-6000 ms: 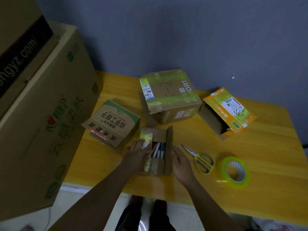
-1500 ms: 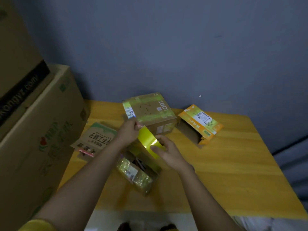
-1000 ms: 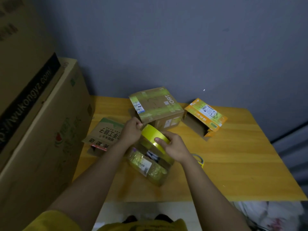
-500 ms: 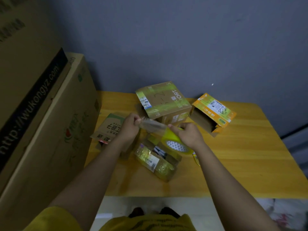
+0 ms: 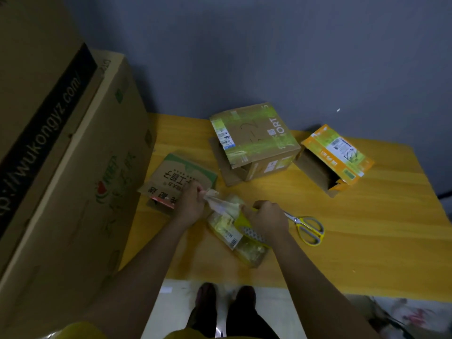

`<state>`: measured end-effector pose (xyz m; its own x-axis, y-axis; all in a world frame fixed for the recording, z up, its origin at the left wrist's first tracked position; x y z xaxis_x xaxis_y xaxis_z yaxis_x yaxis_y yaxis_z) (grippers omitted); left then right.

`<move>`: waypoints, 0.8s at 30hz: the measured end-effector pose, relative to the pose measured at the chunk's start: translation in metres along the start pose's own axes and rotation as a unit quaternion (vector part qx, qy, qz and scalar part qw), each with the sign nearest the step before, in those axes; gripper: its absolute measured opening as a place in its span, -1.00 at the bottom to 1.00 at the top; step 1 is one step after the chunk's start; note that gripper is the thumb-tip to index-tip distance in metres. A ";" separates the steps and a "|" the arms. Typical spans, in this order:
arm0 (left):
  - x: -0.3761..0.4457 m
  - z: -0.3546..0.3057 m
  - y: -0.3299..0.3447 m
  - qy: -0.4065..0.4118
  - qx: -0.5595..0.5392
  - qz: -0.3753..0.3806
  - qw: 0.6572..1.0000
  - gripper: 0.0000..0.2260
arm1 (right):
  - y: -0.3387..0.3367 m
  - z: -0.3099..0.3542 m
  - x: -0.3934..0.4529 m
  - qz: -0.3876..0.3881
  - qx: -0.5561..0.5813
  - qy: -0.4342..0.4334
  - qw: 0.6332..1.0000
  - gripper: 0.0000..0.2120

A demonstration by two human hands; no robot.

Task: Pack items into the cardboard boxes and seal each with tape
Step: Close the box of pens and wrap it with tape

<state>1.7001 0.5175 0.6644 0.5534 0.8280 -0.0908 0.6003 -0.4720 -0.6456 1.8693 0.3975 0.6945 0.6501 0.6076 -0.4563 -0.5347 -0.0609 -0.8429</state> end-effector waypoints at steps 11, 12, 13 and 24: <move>-0.007 0.008 0.033 0.022 -0.010 0.022 0.999 -0.87 | -0.020 -0.003 0.018 0.021 -0.175 -0.040 0.984 -0.48; -0.008 0.009 0.037 0.000 -0.017 0.020 1.000 -0.86 | -0.021 -0.004 0.020 0.023 -0.183 -0.035 0.982 -0.47; -0.008 0.009 0.040 -0.026 -0.026 0.017 0.999 -0.87 | -0.022 -0.006 0.021 0.025 -0.183 -0.027 0.982 -0.46; 0.010 -0.007 0.074 -0.047 -0.056 0.038 0.997 -0.85 | -0.022 -0.036 0.019 -0.026 -0.059 0.015 0.998 -0.59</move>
<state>1.7540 0.4886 0.6213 0.5468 0.8104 -0.2103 0.6216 -0.5612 -0.5465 1.9127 0.3817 0.6941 0.6921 0.5890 -0.4173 -0.4327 -0.1242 -0.8929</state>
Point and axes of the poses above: each hand's wrist, its own x-axis towards the middle knuckle, its own y-axis out of the palm, z = x × y, the point moved 2 cm from there along x, towards the middle knuckle, and after that the axes turned 12 degrees about y, right-handed, at the moved point
